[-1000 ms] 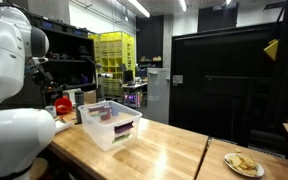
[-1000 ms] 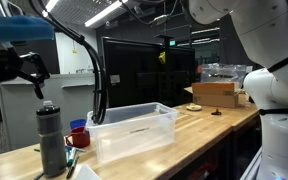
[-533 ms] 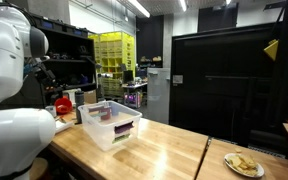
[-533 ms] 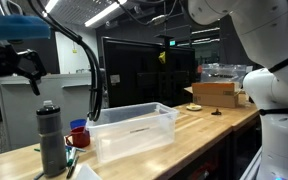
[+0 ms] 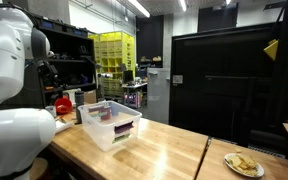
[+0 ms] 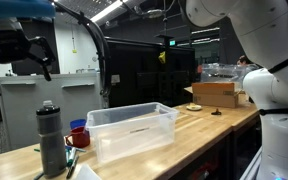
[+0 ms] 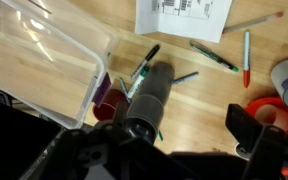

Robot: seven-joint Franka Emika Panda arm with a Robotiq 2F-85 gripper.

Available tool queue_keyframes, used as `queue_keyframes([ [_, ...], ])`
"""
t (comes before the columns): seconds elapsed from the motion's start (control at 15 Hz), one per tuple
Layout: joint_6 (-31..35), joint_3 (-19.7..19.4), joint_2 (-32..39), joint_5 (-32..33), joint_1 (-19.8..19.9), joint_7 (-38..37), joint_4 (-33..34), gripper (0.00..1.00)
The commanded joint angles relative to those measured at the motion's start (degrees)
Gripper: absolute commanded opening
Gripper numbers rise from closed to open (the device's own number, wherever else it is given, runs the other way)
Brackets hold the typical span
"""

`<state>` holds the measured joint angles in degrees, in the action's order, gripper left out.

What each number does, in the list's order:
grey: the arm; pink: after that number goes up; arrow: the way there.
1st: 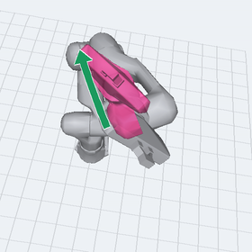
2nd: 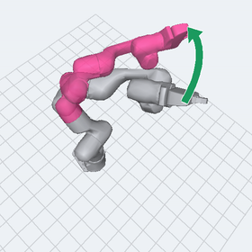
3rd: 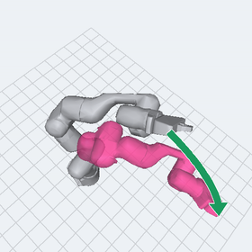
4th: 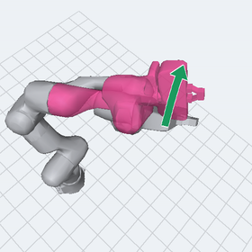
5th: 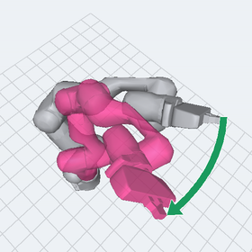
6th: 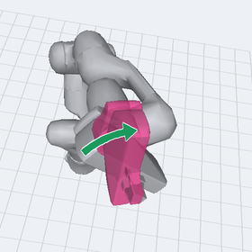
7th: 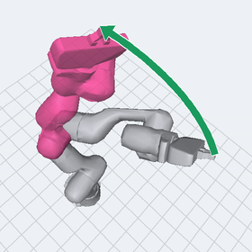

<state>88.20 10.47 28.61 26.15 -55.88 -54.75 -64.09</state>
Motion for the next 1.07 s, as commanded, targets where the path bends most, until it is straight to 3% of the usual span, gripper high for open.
queue_keyframes([
  [0.0,-7.98,-1.07,2.86,-3.84,-0.48,4.24,7.1,1.0],
  [0.13,-5.52,-0.5,1.23,-2.23,0.07,3.34,3.57,1.0],
  [1.0,-6.83,-0.24,1.47,-2.24,0.01,4.88,4.3,1.0],
])
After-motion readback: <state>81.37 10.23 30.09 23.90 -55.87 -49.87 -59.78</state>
